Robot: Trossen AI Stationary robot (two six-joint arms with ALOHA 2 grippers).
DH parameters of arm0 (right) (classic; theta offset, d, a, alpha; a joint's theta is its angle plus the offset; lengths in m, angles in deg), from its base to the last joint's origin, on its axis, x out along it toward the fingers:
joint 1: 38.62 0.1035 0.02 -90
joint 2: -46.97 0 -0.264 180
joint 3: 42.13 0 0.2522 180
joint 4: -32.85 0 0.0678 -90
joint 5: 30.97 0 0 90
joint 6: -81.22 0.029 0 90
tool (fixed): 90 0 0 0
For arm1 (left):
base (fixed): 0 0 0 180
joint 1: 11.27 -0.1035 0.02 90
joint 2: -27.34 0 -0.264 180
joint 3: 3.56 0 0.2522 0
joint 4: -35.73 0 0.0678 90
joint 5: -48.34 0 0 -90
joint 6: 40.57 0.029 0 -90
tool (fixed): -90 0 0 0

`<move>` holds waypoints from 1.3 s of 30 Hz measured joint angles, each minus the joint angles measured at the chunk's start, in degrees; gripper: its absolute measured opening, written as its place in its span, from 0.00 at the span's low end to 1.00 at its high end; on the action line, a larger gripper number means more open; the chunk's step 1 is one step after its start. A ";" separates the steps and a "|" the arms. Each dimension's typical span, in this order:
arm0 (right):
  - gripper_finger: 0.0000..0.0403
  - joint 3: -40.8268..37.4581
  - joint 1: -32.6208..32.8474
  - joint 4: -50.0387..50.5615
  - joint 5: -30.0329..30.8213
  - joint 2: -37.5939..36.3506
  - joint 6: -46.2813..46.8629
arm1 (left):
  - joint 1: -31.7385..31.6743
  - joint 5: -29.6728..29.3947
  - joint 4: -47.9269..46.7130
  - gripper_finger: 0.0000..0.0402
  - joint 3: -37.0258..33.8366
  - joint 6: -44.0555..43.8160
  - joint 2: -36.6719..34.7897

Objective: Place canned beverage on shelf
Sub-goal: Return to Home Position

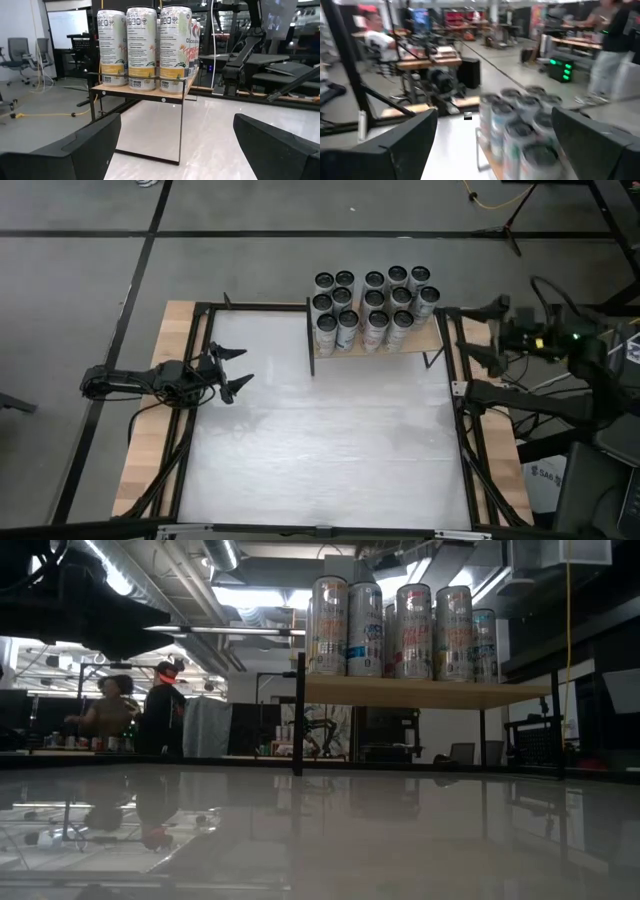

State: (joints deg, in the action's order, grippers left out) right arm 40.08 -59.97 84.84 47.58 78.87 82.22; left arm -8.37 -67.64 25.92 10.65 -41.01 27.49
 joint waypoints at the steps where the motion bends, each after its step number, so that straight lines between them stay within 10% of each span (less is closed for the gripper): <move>1: 0.95 -0.30 0.00 1.98 1.39 -1.47 -0.02 | 0.00 0.00 0.00 0.95 0.00 0.67 0.00; 21: 0.95 -42.91 -0.04 -21.54 -2.11 -21.85 6.42 | 0.00 -0.04 -0.07 0.95 0.00 1.01 0.00; 39: 0.95 -56.25 -0.04 -27.93 -2.14 -31.72 7.88 | 0.00 -0.07 -0.07 0.95 0.02 1.03 0.00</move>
State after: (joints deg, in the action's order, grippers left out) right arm -16.17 -60.01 56.91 45.44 47.15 90.10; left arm -8.37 -67.70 25.85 10.67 -39.97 27.49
